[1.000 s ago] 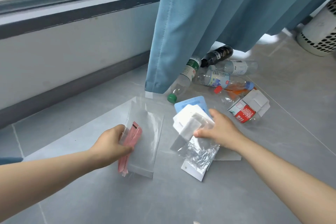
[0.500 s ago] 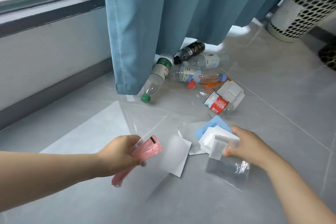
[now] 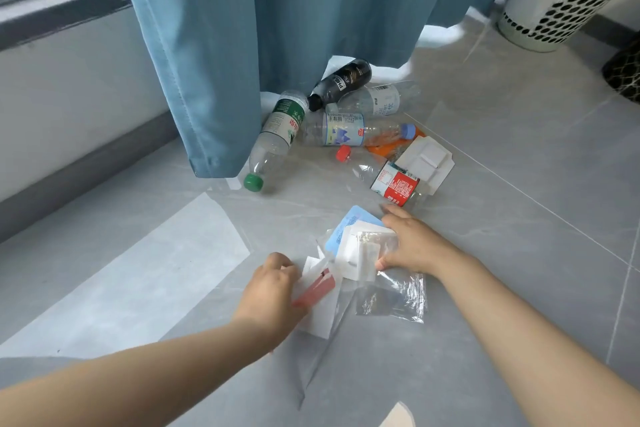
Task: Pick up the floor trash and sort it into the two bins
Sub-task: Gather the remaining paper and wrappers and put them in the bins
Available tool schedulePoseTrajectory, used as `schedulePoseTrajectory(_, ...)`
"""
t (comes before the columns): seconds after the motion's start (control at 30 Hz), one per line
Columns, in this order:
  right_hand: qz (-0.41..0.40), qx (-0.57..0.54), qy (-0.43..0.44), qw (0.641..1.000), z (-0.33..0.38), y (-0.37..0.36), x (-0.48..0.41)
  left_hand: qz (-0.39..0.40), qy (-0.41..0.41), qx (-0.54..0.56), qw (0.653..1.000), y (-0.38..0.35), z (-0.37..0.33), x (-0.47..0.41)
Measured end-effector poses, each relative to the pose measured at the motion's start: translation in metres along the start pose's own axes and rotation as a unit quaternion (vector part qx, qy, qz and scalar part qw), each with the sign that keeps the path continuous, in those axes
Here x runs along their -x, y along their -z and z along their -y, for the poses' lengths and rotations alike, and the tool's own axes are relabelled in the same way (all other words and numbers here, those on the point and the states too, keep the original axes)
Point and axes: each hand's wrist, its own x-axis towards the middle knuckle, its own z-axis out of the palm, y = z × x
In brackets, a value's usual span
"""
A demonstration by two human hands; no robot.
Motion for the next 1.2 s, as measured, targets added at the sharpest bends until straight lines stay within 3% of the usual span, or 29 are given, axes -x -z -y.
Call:
schedulePoseTrajectory(0.17, -0.010, -0.034, -0.032, 0.999, 0.003, -0.005, 0.000, -0.018, -0.050, -0.041, 0.998, -0.022, -0.001, -0.013)
schedulePoseTrajectory(0.83, -0.055, -0.119, -0.087, 0.988, 0.012, -0.022, 0.025, -0.006, 0.040, -0.062, 0.997, -0.013, -0.010, -0.036)
schedulePoseTrajectory(0.97, -0.054, -0.136, -0.093, 0.985, 0.013, -0.022, 0.028, -0.014, 0.033, -0.003, 0.999, -0.019, -0.009, -0.032)
schedulePoseTrajectory(1.2, -0.123, -0.192, -0.113, 0.967, 0.029, -0.012, 0.056, 0.036, 0.149, 0.105, 0.983, 0.001, 0.008, -0.029)
